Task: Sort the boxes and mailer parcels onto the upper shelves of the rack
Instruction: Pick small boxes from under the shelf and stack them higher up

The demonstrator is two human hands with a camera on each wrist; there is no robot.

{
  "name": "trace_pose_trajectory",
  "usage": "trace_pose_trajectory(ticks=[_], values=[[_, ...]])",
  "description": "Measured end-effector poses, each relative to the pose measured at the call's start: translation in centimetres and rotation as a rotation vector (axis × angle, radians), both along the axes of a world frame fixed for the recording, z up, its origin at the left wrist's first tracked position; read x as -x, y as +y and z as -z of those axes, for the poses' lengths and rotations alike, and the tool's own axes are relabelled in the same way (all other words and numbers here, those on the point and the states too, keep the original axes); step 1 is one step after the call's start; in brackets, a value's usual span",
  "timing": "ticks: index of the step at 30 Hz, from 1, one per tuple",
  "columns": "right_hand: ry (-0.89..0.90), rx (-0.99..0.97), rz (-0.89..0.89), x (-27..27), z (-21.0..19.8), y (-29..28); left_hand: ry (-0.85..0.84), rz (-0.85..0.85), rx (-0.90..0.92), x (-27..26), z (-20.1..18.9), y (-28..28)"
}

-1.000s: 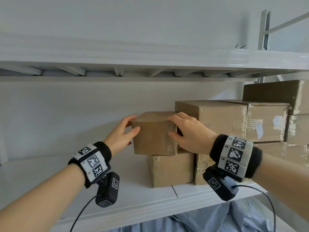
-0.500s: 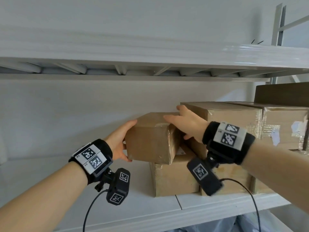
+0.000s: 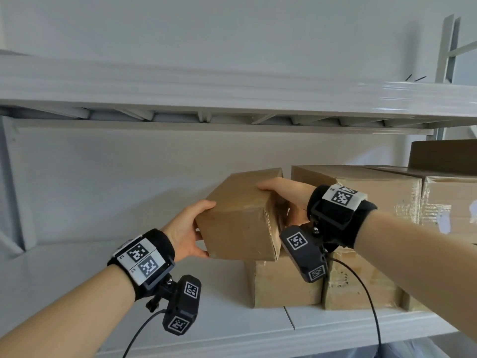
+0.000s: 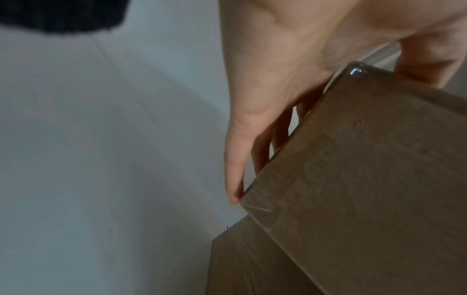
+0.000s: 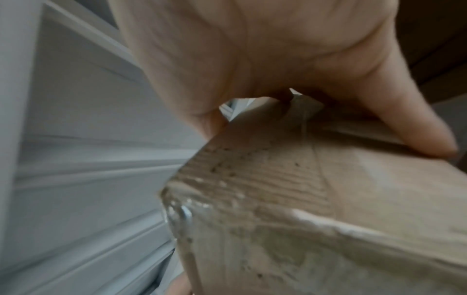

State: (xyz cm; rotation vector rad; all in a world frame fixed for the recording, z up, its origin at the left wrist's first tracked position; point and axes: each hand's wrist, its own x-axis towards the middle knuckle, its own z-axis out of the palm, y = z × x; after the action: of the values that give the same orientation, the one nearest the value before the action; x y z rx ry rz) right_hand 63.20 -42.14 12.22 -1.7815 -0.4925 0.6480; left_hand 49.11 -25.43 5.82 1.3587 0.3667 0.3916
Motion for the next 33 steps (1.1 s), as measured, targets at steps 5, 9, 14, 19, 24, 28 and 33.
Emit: trace_pose_trajectory(ticks=[5,9,14,19,24,28,33], values=[[-0.15,-0.008,-0.082,4.5,-0.5,-1.0,-0.042,0.021,0.016,4.4,0.5,-0.2],[-0.285,-0.022,-0.155,8.8,0.7,-1.9,-0.025,0.038,0.05,8.8,1.4,-0.7],[-0.424,-0.045,-0.231,14.0,4.4,-3.7,0.06,0.062,-0.069,14.4,3.8,-2.8],[-0.443,-0.108,-0.241,18.0,9.0,-6.6,-0.017,0.01,-0.132,18.6,7.5,-5.5],[-0.403,-0.199,-0.228,20.9,14.4,-10.2,0.025,-0.021,-0.251,21.5,12.4,-8.3],[-0.297,-0.212,-0.207,21.5,19.8,-13.3,0.055,0.049,-0.285,22.7,16.9,-10.6],[-0.154,-0.196,-0.168,21.5,27.6,-17.3,0.156,0.179,-0.409,23.1,23.3,-12.9]])
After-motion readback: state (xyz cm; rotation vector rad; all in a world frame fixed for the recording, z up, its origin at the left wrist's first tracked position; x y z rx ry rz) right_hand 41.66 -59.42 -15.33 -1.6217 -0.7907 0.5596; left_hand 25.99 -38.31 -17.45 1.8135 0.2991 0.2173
